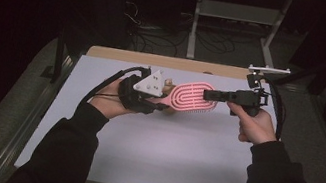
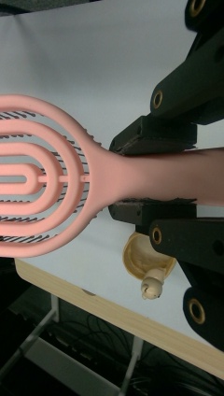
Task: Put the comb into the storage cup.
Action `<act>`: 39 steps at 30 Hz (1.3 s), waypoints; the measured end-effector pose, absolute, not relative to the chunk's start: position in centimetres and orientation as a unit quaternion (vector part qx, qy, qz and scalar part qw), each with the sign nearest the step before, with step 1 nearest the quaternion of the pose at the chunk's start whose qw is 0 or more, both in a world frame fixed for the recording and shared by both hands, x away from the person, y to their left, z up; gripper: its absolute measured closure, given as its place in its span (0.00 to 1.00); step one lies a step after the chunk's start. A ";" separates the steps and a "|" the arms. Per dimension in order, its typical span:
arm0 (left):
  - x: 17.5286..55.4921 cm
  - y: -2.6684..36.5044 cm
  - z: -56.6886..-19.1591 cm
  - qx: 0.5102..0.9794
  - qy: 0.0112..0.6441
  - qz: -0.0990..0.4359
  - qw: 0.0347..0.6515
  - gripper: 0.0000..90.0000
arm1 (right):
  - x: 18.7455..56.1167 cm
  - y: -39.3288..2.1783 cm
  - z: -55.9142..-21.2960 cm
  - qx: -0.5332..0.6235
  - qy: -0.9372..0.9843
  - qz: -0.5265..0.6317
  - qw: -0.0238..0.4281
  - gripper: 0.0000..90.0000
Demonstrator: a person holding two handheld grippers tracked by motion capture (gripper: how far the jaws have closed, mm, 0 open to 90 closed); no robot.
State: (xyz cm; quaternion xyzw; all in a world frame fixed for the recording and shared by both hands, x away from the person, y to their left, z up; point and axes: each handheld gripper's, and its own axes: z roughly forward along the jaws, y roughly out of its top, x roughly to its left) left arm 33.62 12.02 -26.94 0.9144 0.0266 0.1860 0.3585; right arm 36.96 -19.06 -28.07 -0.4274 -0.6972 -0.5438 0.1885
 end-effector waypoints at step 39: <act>34.2 11.4 -29.4 0.903 0.042 0.180 0.388 0.79 | 36.0 -18.0 -24.8 -0.405 -0.724 -0.538 0.152 0.70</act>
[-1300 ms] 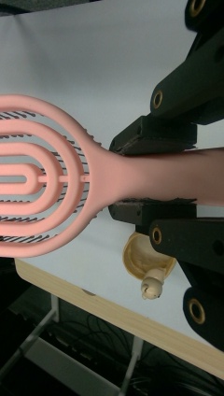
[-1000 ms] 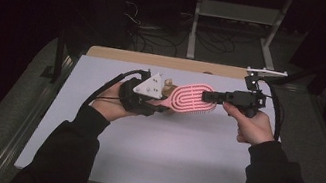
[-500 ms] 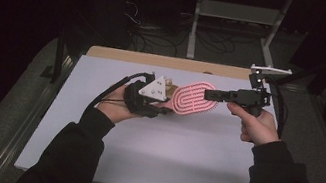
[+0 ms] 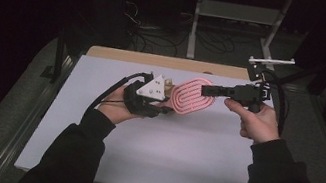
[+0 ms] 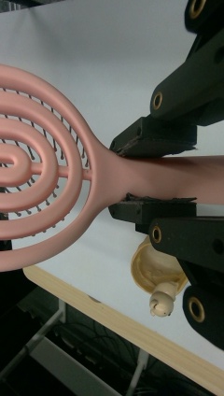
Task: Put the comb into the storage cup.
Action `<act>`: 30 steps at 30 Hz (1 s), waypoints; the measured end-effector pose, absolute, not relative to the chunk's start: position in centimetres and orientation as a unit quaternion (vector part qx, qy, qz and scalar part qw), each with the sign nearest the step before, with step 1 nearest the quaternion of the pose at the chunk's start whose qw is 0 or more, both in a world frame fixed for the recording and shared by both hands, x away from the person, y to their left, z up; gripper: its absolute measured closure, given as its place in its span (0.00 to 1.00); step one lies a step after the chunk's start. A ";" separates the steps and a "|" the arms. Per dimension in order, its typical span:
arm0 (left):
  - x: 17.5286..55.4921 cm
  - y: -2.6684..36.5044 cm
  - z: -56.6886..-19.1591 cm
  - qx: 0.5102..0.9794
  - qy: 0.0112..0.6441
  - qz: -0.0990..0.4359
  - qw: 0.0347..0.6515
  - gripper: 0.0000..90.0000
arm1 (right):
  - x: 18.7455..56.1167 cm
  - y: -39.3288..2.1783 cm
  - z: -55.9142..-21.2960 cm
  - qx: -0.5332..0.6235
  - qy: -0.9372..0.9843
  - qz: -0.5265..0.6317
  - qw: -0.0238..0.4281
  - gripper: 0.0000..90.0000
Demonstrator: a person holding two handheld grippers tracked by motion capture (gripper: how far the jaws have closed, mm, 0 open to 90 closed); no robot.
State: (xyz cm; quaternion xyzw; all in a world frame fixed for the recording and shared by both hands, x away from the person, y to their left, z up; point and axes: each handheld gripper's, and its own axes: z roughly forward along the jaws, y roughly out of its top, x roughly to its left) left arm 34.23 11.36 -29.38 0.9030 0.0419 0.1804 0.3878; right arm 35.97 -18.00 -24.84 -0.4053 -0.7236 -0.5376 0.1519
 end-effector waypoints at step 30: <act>35.4 12.9 -29.9 0.880 0.110 0.165 0.433 0.41 | 36.0 -16.5 -20.4 -0.407 -0.758 -0.505 0.068 0.71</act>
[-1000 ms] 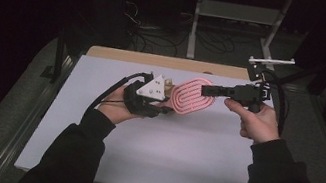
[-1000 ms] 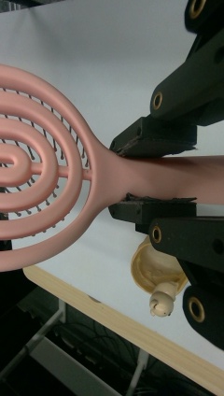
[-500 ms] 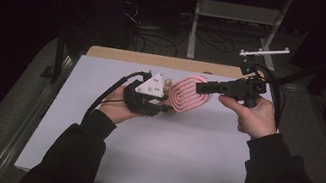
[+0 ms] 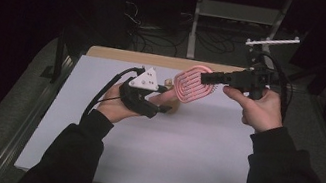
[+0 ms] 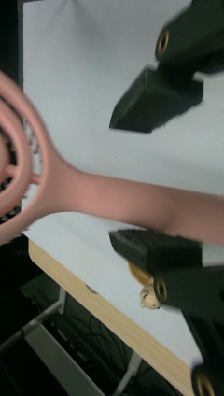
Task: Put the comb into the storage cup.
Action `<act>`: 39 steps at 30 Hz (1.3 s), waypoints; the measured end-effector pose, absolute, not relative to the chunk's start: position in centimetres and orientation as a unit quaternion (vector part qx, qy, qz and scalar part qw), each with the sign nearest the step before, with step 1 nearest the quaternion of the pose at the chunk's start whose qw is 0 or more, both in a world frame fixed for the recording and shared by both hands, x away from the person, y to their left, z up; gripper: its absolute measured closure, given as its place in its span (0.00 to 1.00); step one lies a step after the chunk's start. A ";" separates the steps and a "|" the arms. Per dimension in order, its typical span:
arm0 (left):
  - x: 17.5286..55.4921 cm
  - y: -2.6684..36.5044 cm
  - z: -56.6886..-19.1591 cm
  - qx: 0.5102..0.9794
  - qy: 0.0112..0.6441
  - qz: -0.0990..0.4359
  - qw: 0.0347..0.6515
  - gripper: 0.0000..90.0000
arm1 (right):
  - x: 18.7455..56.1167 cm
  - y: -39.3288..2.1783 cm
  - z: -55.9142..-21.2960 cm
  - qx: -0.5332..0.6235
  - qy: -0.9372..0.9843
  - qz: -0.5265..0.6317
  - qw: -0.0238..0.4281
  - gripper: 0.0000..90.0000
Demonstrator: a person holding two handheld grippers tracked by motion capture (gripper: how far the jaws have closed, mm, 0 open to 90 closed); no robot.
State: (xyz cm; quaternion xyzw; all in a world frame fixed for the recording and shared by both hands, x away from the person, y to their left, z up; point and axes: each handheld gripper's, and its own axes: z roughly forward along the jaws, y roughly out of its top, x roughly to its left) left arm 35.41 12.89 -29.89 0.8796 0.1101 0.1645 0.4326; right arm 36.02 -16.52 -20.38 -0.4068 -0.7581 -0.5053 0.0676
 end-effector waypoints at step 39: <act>36.5 20.3 -34.3 0.836 0.219 0.140 0.483 0.00 | 41.2 -17.5 -17.2 -0.468 -0.748 -0.469 -0.020 0.71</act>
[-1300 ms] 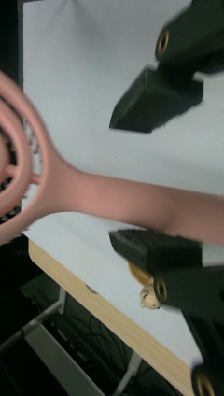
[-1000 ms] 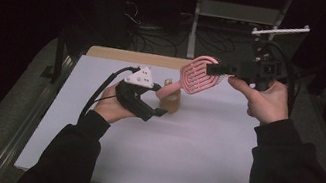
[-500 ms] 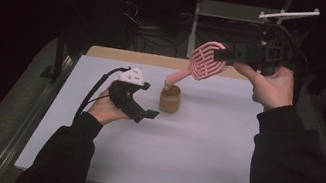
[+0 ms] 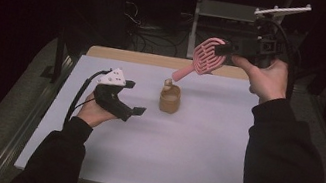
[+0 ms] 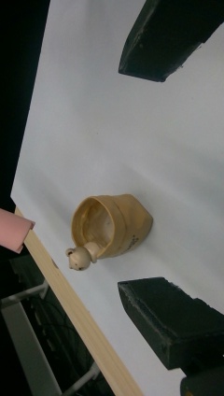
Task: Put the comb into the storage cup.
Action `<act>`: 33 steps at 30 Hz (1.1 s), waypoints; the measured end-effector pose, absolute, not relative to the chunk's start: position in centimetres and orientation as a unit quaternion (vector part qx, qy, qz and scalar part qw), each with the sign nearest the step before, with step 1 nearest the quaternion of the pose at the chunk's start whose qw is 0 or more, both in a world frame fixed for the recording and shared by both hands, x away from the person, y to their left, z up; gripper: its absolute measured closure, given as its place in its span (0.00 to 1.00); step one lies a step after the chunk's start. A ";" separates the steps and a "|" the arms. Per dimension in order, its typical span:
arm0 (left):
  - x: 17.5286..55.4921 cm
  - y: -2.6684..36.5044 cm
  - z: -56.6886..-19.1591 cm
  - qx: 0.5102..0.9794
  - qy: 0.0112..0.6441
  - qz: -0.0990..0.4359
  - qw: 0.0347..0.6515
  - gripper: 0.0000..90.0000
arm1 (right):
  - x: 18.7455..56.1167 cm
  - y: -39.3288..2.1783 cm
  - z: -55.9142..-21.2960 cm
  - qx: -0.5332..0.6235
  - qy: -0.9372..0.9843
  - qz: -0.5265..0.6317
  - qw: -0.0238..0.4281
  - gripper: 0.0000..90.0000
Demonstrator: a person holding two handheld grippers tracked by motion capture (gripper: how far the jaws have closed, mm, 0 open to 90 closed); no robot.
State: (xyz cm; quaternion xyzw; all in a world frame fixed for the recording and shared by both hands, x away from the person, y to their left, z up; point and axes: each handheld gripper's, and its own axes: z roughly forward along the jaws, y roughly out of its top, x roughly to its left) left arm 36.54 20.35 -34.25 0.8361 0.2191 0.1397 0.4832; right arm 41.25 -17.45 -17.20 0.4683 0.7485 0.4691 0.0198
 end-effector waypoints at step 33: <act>34.5 27.9 -38.0 0.796 0.281 0.157 0.513 0.00 | 44.1 -15.7 -21.9 0.475 0.769 0.428 -0.018 0.71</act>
